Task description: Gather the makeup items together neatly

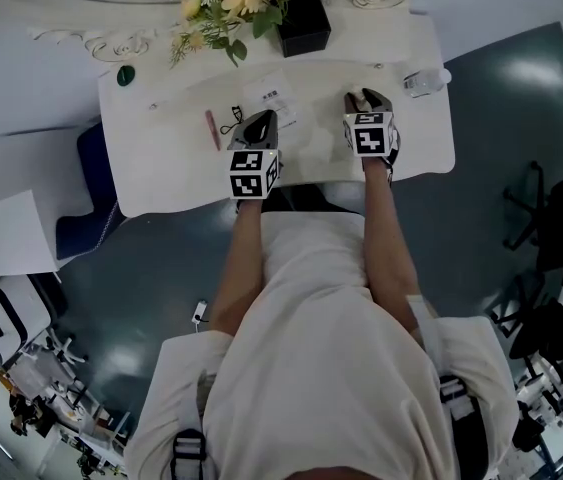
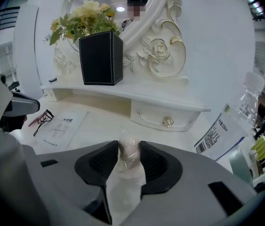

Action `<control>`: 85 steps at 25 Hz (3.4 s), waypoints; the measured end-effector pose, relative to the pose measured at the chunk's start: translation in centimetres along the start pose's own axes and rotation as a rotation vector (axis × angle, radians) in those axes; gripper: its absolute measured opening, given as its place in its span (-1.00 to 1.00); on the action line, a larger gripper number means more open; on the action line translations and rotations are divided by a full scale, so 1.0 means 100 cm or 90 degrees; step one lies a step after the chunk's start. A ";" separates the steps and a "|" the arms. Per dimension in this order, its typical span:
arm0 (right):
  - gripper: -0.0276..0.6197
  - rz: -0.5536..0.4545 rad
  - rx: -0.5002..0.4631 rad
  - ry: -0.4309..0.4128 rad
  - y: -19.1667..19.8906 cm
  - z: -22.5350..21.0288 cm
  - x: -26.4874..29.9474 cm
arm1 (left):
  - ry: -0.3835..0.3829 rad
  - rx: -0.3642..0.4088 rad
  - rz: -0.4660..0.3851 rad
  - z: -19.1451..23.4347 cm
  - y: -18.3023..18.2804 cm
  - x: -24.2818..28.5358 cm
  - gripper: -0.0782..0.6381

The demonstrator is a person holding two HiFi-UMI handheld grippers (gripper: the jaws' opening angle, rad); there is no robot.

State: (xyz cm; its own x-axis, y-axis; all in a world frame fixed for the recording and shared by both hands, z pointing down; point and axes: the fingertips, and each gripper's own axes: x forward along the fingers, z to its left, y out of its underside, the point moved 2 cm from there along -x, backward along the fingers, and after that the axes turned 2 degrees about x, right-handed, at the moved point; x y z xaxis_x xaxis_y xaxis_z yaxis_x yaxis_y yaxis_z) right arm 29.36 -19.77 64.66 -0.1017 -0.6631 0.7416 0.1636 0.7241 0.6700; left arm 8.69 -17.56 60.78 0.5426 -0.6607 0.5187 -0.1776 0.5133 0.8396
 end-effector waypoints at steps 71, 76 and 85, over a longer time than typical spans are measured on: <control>-0.66 -0.133 0.042 -0.222 0.071 0.182 -0.164 | -0.111 -0.050 -0.099 -0.034 0.073 -0.218 -0.74; -0.76 -0.143 0.039 -0.219 0.069 0.180 -0.163 | -0.111 -0.043 -0.102 -0.033 0.071 -0.216 -0.74; -0.79 -0.119 0.001 -0.230 0.083 0.186 -0.164 | -0.113 -0.059 -0.094 -0.033 0.083 -0.214 -0.74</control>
State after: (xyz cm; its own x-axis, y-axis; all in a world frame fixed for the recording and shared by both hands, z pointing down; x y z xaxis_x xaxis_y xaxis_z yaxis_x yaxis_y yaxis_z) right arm 14.18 0.65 58.68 -0.4679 -0.6746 0.5710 0.1078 0.5976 0.7945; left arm -1.70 2.60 56.14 0.4034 -0.8140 0.4180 -0.0263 0.4463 0.8945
